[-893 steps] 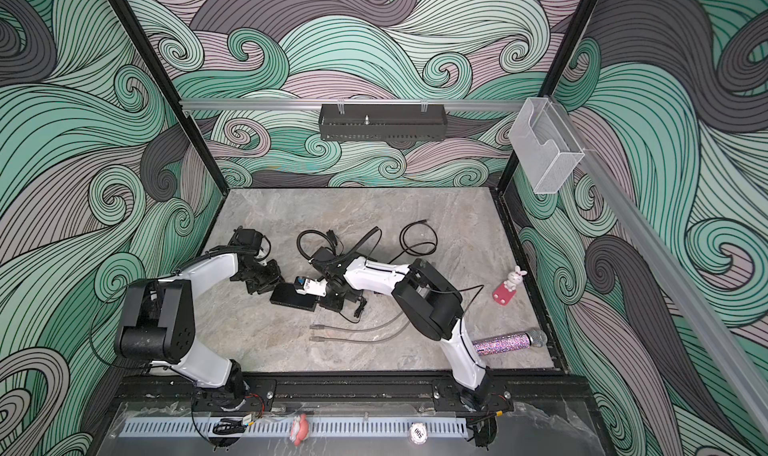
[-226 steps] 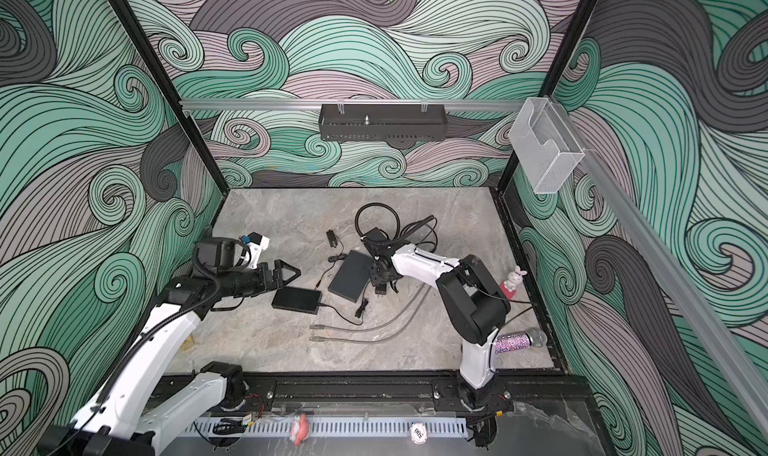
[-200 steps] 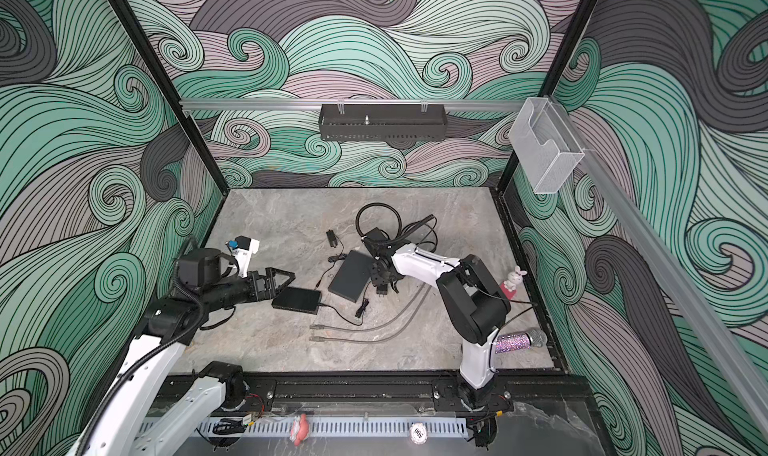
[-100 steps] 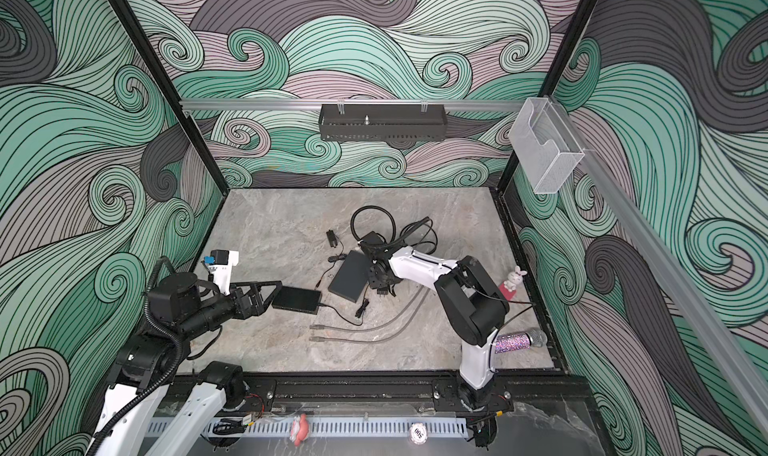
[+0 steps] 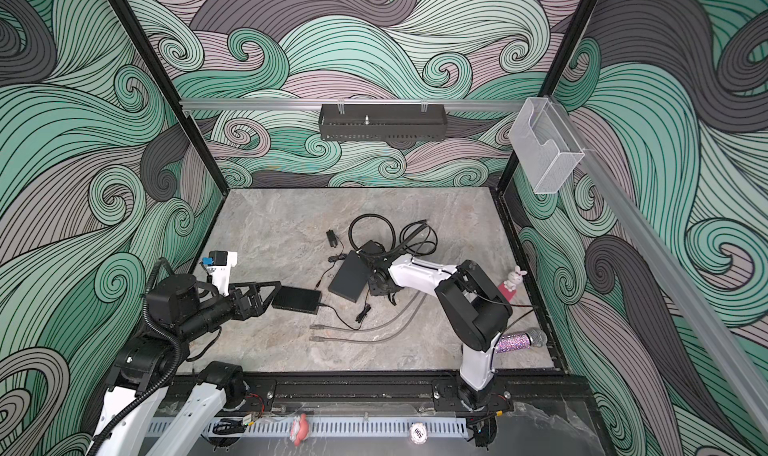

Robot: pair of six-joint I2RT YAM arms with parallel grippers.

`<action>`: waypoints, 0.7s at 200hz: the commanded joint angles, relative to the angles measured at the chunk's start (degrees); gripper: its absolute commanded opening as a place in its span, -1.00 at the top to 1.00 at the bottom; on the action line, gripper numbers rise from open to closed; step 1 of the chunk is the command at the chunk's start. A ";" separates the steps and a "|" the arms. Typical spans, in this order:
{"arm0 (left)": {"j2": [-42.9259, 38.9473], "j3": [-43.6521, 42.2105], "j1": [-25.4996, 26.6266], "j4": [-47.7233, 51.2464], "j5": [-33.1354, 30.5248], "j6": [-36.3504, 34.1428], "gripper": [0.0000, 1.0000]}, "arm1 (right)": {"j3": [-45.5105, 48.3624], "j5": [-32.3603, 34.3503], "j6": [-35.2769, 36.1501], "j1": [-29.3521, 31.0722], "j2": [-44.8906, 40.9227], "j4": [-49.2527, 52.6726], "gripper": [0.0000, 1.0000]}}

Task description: Insert the plug into the switch port

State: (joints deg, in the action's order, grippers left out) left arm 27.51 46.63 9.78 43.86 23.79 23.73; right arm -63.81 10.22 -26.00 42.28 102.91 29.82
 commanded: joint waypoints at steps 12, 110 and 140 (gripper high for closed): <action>-0.61 0.33 0.40 1.41 -0.68 -0.57 -0.97 | 0.44 4.33 -0.22 0.44 -5.93 1.17 0.39; -1.47 0.33 0.33 1.15 -1.30 -0.35 -0.97 | -17.72 3.36 9.03 4.24 -9.04 3.97 0.36; -2.14 0.27 0.14 1.04 -1.53 -0.24 -0.97 | -28.25 -0.42 12.72 5.47 -3.31 3.77 0.32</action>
State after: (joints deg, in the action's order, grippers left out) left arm 26.48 46.63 9.78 43.99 23.22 23.73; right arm -85.62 12.84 -17.30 46.94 94.94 33.71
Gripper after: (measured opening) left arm 0.986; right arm 0.371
